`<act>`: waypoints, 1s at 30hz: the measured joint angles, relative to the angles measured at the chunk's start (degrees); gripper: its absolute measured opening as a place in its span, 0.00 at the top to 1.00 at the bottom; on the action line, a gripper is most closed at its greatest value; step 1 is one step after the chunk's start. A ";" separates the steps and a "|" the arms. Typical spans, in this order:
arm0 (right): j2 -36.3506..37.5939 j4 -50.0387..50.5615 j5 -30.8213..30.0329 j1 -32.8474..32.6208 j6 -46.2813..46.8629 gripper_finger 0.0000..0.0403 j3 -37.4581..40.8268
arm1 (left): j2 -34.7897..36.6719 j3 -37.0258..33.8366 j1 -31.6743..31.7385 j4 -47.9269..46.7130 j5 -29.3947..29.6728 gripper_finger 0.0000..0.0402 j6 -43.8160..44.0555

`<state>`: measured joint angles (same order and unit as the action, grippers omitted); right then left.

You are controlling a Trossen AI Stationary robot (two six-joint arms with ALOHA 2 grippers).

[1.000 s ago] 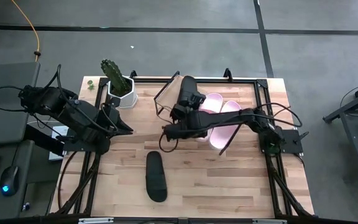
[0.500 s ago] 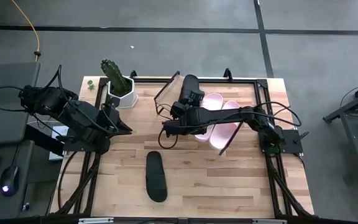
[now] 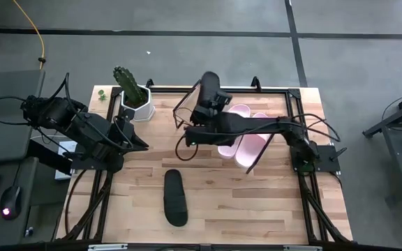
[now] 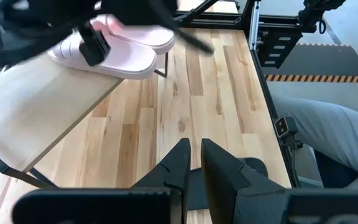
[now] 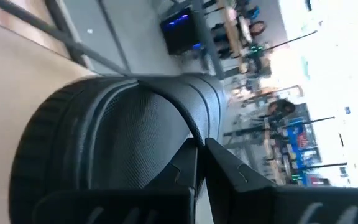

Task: Pick and place slides into the shelf
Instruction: Put the right black slipper on the shelf

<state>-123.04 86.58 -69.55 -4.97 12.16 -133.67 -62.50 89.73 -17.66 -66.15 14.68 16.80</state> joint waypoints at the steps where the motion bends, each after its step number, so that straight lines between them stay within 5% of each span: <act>1: 0.81 -0.15 -0.77 -0.05 -0.65 1.00 0.30 | 0.00 0.00 0.01 0.01 0.02 0.92 -0.01; 30: 3.39 3.43 1.02 6.91 -2.28 1.00 0.36 | -0.42 -3.28 0.01 -0.02 -0.07 0.92 0.22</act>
<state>-119.66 90.01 -68.53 1.95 9.88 -133.32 -62.92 86.46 -17.65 -66.17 14.61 17.02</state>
